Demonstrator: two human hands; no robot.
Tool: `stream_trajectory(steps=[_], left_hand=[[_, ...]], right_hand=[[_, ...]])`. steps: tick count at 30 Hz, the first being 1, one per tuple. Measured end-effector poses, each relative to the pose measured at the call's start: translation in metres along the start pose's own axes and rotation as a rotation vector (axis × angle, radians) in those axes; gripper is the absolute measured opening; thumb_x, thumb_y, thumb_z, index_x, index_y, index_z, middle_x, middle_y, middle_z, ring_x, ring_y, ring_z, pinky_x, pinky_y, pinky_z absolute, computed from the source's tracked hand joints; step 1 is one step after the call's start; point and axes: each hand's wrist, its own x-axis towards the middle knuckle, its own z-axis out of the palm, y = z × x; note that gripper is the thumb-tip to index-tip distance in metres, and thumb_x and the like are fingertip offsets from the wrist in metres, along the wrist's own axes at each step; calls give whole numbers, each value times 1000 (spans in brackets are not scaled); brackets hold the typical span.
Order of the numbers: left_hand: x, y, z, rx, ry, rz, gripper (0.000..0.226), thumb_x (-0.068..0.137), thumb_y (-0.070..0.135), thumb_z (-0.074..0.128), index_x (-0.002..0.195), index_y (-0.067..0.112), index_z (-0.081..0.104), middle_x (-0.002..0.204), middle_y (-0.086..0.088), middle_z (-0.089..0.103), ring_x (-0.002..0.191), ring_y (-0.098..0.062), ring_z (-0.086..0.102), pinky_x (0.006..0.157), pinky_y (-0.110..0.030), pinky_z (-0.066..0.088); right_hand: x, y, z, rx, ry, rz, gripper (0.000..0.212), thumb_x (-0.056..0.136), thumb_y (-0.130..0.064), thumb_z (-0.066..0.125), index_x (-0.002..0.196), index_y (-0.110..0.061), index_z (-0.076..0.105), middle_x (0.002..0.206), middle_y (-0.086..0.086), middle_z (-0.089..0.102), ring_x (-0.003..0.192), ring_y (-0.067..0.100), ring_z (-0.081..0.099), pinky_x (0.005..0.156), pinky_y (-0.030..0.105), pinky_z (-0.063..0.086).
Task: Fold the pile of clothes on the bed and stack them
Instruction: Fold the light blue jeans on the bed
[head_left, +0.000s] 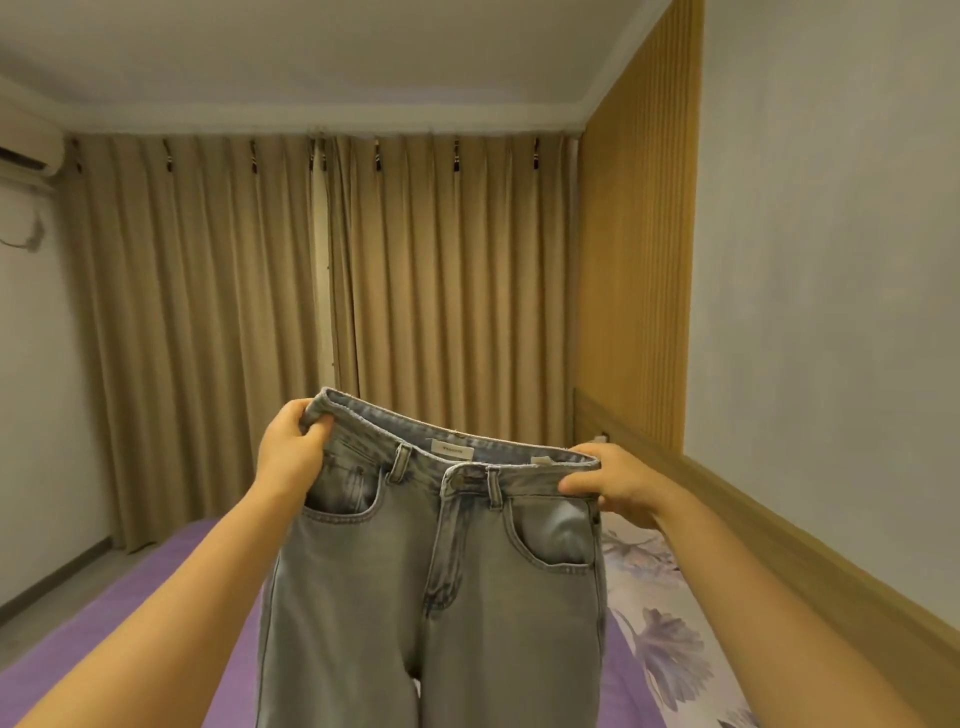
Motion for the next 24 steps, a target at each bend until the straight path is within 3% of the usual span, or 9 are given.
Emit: stream_trajectory(steps=[2, 5, 7, 9, 11, 14, 17, 21, 24], left_hand=[[5, 2, -7, -23, -18, -44, 14, 90, 9, 62, 104, 7, 63, 87, -8, 64, 81, -22, 60, 75, -37, 50], [4, 12, -16, 0, -136, -62, 8, 84, 11, 71, 91, 10, 67, 85, -10, 69, 80, -24, 63, 74, -35, 52], [-3, 19, -19, 47, -211, -68, 6, 83, 14, 73, 84, 11, 67, 84, -14, 70, 82, -27, 65, 76, -40, 54], [-9, 20, -19, 45, -241, -98, 21, 85, 17, 71, 89, -3, 67, 92, -25, 69, 85, -30, 64, 84, -49, 53], [-12, 18, -20, 12, -227, -122, 30, 86, 20, 70, 93, -9, 67, 90, -26, 68, 82, -27, 63, 85, -51, 52], [-12, 17, -19, -61, -153, -178, 26, 86, 21, 70, 87, -5, 68, 80, -15, 68, 78, -25, 64, 81, -47, 55], [-10, 21, -12, -188, -64, -303, 23, 89, 20, 65, 77, 1, 67, 78, -15, 68, 79, -30, 64, 81, -48, 54], [-13, 39, 6, -326, -63, -355, 23, 93, 18, 60, 76, 4, 67, 69, -10, 70, 68, -26, 67, 71, -38, 57], [-26, 57, 27, -370, -118, -316, 22, 95, 17, 57, 80, 2, 66, 70, -9, 69, 65, -23, 65, 68, -37, 55]], right_hand=[[2, -1, 4, 117, 115, -59, 9, 80, 5, 65, 81, -4, 64, 69, 7, 60, 63, 18, 57, 52, 22, 44], [5, 2, 1, 276, 275, -113, 11, 84, -1, 66, 91, -10, 68, 80, 4, 69, 72, 16, 64, 59, 22, 50], [8, 3, -2, 87, 319, -144, 8, 90, -13, 62, 97, -14, 67, 90, 3, 70, 82, 16, 64, 68, 27, 51], [9, 6, 0, -220, 327, -176, 14, 94, -21, 57, 100, -10, 65, 94, 6, 68, 87, 19, 61, 75, 32, 46], [10, 9, 5, -284, 363, -193, 21, 95, -24, 56, 96, -4, 64, 91, 14, 67, 83, 22, 59, 71, 33, 41], [10, 4, 8, -60, 439, -191, 21, 90, -26, 64, 87, -5, 66, 91, 19, 68, 85, 31, 62, 76, 41, 48], [15, -11, 11, 238, 461, -123, 20, 84, -22, 71, 86, -3, 65, 95, 22, 68, 92, 38, 64, 87, 52, 51], [21, -35, 23, 470, 456, -86, 20, 81, -20, 74, 85, -8, 58, 80, 15, 57, 75, 24, 56, 67, 37, 49], [18, -56, 43, 571, 412, -154, 15, 82, -8, 72, 91, -9, 61, 77, 5, 65, 57, 13, 64, 45, 21, 49]])
